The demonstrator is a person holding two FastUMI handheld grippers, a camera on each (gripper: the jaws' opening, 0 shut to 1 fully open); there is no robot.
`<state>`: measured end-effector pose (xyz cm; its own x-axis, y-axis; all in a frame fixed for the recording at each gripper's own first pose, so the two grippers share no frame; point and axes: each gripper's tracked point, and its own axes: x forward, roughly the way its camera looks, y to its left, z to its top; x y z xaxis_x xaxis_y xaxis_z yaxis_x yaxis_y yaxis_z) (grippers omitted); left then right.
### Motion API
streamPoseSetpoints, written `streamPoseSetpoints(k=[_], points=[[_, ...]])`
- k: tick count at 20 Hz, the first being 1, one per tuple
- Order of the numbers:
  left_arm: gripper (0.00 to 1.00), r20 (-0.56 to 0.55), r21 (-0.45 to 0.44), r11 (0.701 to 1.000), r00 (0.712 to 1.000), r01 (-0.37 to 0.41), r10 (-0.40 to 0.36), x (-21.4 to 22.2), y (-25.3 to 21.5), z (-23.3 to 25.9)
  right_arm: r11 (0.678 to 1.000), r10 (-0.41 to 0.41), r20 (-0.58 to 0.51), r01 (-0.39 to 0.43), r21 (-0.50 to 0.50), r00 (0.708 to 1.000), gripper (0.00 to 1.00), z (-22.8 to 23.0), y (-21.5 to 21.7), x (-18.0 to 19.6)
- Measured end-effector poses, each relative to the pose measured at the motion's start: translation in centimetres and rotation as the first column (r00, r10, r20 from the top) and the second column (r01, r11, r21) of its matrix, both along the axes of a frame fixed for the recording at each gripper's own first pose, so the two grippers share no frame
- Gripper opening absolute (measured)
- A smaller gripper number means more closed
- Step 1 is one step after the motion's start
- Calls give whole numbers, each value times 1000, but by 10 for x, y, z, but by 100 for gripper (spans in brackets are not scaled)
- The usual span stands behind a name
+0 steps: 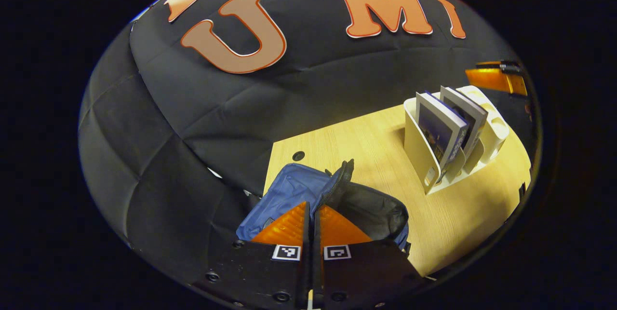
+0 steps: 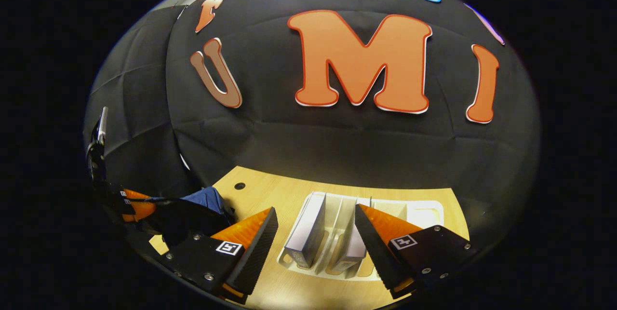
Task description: Open the schoolbag, grab two books from the bookshelf and put them into the schoolbag.
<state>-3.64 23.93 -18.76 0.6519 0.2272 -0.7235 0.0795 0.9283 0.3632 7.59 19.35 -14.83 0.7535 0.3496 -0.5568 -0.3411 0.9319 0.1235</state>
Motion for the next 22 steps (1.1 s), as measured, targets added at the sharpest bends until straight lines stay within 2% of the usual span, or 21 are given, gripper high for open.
streamPoseSetpoints(k=[4,7,11,13,15,17,18,20,22], points=[[3,9,-68,997,1000,23,-22,19,4,7,999,-14,-123,8,-45,992,95,-36,14,10],[3,15,-105,993,999,47,-46,29,1,9,998,-24,-222,9,-70,975,95,-55,24,17],[3,27,-137,987,997,81,-79,38,1,6,993,-74,-360,35,-114,930,95,-92,33,24],[3,32,-155,984,996,89,-85,38,4,3,991,-85,-398,35,-132,914,96,-105,38,31],[4,37,-172,980,995,97,-92,40,6,1,985,-95,-420,24,-172,902,93,-112,38,39],[3,40,-192,976,994,103,-97,41,6,-1,980,-112,-473,19,-196,874,80,-120,39,38],[3,44,-202,974,994,105,-98,40,8,-2,979,-118,-502,16,-202,857,58,-127,39,38],[3,49,-219,970,994,105,-96,41,10,-4,970,-144,-530,12,-244,835,51,-136,32,40],[4,49,-235,967,995,99,-90,39,13,-7,961,-162,-546,6,-275,822,39,-135,26,40]])
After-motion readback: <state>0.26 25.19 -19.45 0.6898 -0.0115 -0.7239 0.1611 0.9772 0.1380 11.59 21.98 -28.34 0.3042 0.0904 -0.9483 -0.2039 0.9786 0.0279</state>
